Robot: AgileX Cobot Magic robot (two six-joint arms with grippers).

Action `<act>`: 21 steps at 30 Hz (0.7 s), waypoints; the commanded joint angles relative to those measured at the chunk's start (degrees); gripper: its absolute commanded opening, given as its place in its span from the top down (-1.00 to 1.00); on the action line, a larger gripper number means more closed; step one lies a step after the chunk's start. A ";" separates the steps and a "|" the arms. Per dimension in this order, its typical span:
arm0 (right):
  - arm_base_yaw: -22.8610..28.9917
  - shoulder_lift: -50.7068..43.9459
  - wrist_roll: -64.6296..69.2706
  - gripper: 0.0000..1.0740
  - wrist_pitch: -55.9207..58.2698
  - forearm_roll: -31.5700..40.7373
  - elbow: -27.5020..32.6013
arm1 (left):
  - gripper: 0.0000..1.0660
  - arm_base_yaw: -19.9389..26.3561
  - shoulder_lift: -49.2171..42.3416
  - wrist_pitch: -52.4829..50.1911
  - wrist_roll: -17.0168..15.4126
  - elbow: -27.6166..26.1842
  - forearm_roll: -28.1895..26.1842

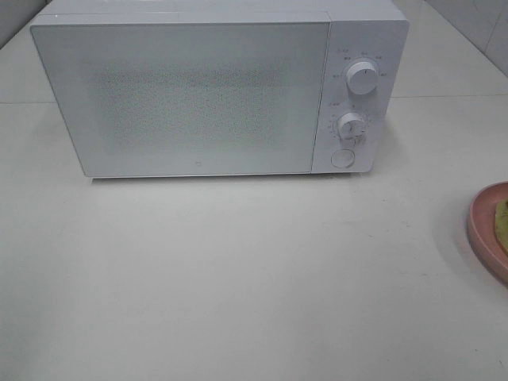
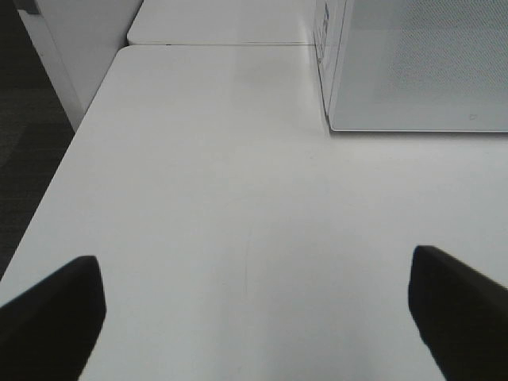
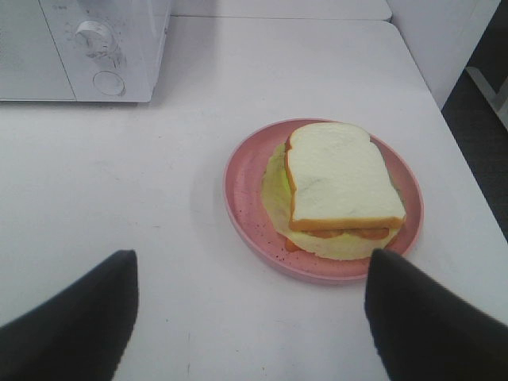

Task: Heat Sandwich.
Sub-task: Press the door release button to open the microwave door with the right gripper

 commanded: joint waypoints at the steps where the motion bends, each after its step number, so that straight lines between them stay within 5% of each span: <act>1: -0.46 -1.55 -0.34 -0.42 -0.34 0.00 0.00 | -0.83 0.23 -1.55 -0.23 0.00 0.11 0.00; 21: -0.46 -1.49 -0.34 -0.42 -0.46 0.00 -0.06 | -0.83 0.23 -1.55 -0.23 0.00 0.11 0.00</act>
